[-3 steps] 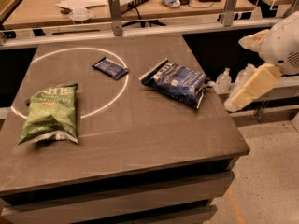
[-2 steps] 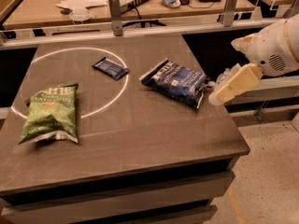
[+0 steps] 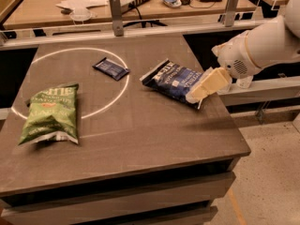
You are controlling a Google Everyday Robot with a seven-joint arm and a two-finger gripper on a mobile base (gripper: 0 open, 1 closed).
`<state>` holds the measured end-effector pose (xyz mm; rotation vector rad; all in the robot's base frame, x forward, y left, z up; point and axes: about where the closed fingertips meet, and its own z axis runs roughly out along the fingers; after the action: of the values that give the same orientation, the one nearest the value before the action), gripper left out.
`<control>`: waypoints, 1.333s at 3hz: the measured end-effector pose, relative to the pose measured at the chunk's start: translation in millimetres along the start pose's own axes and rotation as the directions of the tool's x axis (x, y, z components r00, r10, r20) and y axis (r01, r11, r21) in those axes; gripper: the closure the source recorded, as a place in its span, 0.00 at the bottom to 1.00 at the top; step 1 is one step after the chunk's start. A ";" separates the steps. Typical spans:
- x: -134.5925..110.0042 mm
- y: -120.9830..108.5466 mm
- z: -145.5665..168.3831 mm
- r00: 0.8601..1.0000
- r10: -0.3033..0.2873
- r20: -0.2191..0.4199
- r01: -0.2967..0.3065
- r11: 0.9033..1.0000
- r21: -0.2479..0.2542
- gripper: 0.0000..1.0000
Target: Pick blue chip bag
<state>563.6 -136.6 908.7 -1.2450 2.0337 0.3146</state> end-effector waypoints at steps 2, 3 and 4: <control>7.0 -4.3 39.7 0.997 -0.023 -0.069 0.019 0.998 -0.060 0.16; 13.4 -0.6 51.6 0.993 -0.050 -0.103 0.039 0.993 -0.110 0.39; 16.2 3.1 55.6 0.990 -0.080 -0.119 0.062 0.987 -0.147 0.70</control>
Offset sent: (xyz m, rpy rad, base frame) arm 0.0254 0.0206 -0.0565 -0.1046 0.1343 0.1007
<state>581.6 -115.9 857.5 -1.4545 2.0960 0.3618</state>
